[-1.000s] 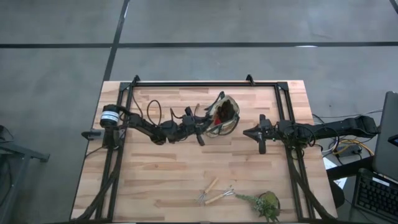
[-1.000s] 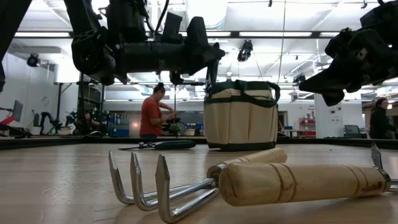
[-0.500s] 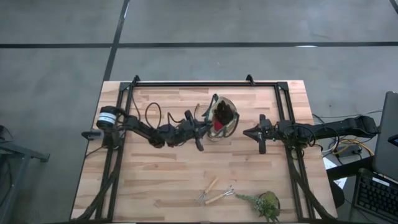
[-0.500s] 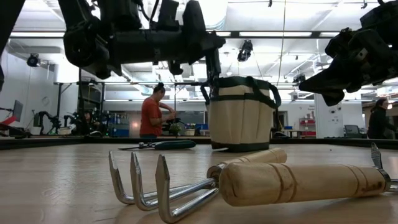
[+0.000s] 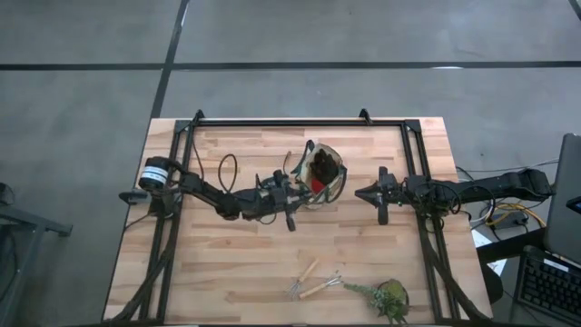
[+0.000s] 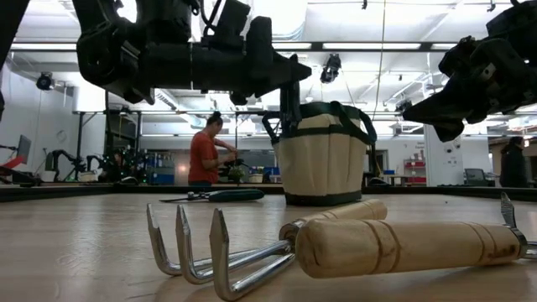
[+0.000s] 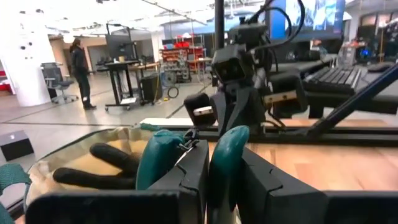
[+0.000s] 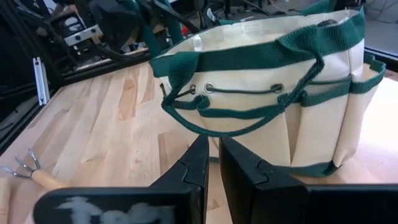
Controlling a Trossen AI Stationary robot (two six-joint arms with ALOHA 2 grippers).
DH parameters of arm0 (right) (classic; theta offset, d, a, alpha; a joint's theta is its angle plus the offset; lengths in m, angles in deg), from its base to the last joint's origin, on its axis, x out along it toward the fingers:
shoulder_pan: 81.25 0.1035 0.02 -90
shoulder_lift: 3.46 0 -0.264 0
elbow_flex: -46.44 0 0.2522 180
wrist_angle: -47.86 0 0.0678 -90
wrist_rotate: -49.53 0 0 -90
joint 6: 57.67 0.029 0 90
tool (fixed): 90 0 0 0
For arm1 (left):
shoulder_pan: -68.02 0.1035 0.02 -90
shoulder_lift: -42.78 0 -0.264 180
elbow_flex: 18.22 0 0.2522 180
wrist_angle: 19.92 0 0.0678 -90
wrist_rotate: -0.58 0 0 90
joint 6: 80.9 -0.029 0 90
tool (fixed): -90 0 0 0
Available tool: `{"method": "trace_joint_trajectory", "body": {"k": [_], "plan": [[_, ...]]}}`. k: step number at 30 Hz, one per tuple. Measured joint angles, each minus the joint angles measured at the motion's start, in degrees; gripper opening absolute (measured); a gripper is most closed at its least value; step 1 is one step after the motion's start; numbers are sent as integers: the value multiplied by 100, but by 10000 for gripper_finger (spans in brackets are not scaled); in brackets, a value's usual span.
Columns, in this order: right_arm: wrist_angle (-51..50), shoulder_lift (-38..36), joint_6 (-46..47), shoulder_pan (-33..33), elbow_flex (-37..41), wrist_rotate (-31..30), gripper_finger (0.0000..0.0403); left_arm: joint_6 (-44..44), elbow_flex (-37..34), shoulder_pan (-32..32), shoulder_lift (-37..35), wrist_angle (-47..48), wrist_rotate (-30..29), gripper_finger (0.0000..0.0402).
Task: Pick & Place Garden tools in Gardening bag
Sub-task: Put the green shear scissors into the gardening bag
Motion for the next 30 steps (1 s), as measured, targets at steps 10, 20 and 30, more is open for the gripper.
{"method": "trace_joint_trajectory", "body": {"k": [10, 20, 30], "plan": [[128, 0, -67, 0, 0, 0, 34, 269, 7, 43, -11, 822, -52, 62], [121, 0, -67, 0, 0, 2, 34, 476, 18, 58, -138, 1281, -53, 62], [89, 4, -66, 0, 0, 17, 34, 814, -2, 78, -1068, 2929, -25, 61]]}}
